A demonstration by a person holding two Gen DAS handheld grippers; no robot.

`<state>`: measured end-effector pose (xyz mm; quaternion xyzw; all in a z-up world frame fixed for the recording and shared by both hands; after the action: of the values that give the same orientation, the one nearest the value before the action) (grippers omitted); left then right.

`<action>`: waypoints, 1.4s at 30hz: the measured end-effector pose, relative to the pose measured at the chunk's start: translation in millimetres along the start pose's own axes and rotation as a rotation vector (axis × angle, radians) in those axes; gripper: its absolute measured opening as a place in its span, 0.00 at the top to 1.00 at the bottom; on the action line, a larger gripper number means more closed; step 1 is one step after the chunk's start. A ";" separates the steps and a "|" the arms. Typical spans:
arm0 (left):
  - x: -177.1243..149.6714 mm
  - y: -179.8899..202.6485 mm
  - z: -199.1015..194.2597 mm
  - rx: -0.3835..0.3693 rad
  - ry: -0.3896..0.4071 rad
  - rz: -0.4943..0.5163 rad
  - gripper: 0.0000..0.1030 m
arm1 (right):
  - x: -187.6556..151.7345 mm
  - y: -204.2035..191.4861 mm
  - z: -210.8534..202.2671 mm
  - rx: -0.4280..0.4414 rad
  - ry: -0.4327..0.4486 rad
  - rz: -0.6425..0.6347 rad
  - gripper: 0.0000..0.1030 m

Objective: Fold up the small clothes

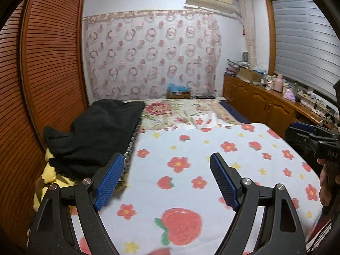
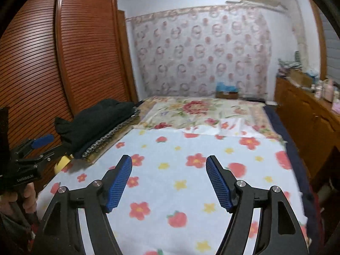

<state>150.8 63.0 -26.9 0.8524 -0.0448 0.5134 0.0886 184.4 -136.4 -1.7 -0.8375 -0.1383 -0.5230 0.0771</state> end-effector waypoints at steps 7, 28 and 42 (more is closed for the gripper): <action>17.8 26.1 -9.0 -0.022 0.018 0.019 0.19 | -6.6 5.1 -60.1 -0.084 0.071 0.043 0.28; 27.7 37.8 -19.8 -0.038 0.041 0.015 0.19 | -27.4 -3.7 -65.0 -0.134 0.115 0.080 0.28; 31.0 35.3 -22.7 -0.034 0.047 0.011 0.19 | -24.8 5.4 -66.1 -0.139 0.119 0.074 0.28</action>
<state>139.7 33.3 14.6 0.8382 -0.0560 0.5329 0.1015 119.2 -163.4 5.3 -0.8128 -0.0658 -0.5770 0.0459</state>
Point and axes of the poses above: each gripper's, at about its wrist camera, not at the fingertips, and z roughly the way its jaws point, y to its right, x to its top, the point moved 9 cm from there along z, roughly the way its jaws point, and after that the axes turned 9 degrees about -x, right-handed, at the moved point
